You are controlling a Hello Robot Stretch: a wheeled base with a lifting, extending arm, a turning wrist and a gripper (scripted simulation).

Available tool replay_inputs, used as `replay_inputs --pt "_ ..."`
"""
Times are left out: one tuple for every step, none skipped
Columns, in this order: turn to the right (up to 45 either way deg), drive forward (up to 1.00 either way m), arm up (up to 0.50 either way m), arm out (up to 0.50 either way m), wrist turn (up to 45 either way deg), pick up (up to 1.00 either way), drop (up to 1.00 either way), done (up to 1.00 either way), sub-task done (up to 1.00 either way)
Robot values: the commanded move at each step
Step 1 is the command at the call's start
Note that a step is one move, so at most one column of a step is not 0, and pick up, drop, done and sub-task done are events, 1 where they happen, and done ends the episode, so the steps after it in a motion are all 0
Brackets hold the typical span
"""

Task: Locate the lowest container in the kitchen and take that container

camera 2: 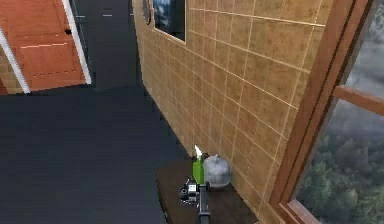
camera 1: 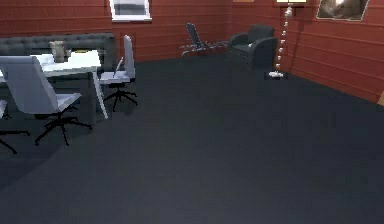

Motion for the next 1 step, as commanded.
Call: replay_inputs --pt "0.0 0.00 0.00 0.00 0.0 0.00 0.00 1.00 0.00"
